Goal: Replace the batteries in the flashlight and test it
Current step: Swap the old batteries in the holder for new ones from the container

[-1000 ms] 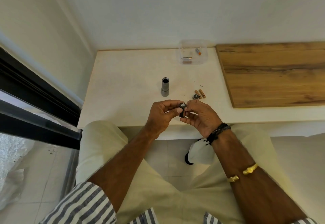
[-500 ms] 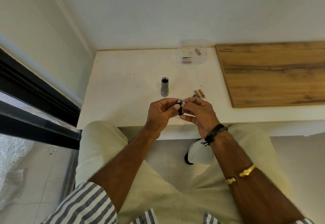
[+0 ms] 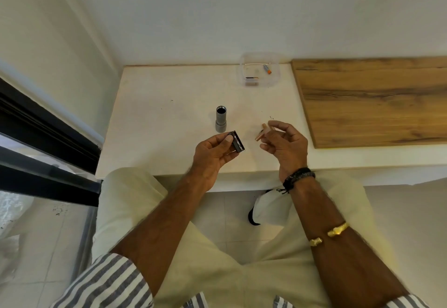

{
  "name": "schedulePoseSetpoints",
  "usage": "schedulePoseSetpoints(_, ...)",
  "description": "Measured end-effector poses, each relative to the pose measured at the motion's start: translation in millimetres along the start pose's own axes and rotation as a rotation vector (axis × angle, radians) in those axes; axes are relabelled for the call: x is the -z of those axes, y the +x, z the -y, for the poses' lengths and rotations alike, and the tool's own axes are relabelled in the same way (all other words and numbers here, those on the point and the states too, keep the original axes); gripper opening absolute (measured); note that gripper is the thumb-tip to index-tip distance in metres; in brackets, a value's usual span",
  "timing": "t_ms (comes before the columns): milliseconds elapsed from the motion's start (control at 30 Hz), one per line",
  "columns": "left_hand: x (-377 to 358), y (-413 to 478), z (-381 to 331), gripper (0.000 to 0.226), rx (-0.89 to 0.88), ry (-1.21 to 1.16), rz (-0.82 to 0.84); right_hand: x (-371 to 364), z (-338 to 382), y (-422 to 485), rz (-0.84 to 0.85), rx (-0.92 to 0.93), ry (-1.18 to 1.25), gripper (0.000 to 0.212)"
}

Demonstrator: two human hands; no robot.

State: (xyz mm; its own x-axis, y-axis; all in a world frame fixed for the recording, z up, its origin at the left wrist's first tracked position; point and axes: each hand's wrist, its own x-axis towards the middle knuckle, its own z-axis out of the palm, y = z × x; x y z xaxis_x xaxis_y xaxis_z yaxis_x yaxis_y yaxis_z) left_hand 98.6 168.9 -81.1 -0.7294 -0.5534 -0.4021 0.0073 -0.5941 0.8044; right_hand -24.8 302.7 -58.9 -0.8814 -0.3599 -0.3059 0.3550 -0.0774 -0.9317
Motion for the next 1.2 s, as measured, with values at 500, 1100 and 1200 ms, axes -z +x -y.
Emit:
schedulePoseSetpoints(500,6,9,-4,0.017,0.127,-0.239,0.012,30,-27,72,-0.376,0.059,-0.412,0.014)
schedulePoseSetpoints(1100,10,13,-18,0.016,0.085,-0.342,-0.007,10,-12,72,-0.329,0.255,-0.601,0.015)
schedulePoseSetpoints(1200,13,15,-25,0.018,0.066,-0.382,-0.003,-10,2,83,-0.264,0.302,-0.511,0.015)
